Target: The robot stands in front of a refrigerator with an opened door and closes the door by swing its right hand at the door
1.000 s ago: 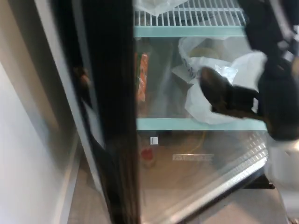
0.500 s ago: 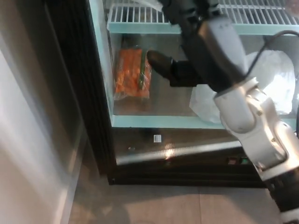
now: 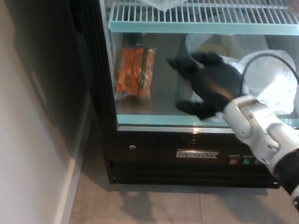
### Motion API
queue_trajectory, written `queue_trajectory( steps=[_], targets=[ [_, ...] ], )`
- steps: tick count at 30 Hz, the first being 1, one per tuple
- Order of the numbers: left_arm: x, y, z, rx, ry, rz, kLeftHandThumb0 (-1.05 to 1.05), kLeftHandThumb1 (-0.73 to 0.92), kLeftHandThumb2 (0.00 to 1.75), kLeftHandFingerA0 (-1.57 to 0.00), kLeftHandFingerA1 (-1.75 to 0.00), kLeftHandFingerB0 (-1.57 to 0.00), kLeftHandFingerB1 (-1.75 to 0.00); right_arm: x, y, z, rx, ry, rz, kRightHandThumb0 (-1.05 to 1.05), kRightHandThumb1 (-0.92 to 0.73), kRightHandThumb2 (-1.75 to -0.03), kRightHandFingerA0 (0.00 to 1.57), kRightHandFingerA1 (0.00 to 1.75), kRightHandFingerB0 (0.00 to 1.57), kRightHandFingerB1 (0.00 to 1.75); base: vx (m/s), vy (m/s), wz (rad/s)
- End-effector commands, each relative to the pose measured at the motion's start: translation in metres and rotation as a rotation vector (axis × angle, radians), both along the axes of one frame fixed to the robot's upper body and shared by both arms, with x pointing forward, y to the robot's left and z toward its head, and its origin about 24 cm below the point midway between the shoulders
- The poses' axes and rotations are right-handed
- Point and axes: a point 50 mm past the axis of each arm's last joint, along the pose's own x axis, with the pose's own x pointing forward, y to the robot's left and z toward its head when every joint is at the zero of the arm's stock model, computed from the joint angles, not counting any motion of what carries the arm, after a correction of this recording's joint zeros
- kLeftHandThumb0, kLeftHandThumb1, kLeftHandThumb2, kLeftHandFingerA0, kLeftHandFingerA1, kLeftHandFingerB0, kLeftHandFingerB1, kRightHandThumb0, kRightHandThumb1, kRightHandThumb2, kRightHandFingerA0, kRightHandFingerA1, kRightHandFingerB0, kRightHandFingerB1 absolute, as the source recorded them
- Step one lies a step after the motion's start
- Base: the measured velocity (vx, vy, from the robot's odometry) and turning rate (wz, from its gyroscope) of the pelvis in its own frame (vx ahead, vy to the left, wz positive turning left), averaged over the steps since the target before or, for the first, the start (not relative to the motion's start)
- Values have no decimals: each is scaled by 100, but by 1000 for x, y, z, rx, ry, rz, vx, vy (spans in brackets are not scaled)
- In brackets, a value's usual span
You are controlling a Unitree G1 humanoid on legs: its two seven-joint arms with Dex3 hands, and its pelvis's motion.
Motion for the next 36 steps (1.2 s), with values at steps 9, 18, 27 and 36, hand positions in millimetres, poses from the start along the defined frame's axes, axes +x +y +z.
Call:
queue_trajectory(
  steps=[9, 18, 27, 36],
  targets=[
    [3, 10, 8, 27, 9, -59, -60, 70, 99, -36, -51, -28, -46, -91, -42, -107, 142, 276, -33, -34, -56, -109, 0, 49, 0, 46, 0, 0, 0],
    [-3, 12, 6, 26, 27, -42, -61, 70, 98, -34, -50, -26, -45, -183, -99, -194, 192, 598, -421, -62, -82, -65, 19, 29, 22, 29, -4, -3, -1],
    [6, 8, 6, 29, 18, -51, -60, 69, 98, -35, -51, -27, -46, -231, -150, -217, 236, 779, -807, -60, -79, -64, 21, 30, 28, 30, -5, -3, -1],
    [8, 8, 7, 36, 12, -58, -60, 69, 99, -37, -51, -28, -46, -240, -170, -219, 363, 877, -1042, -63, -65, -87, 14, 40, 20, 41, 0, 0, 0]
  ],
)
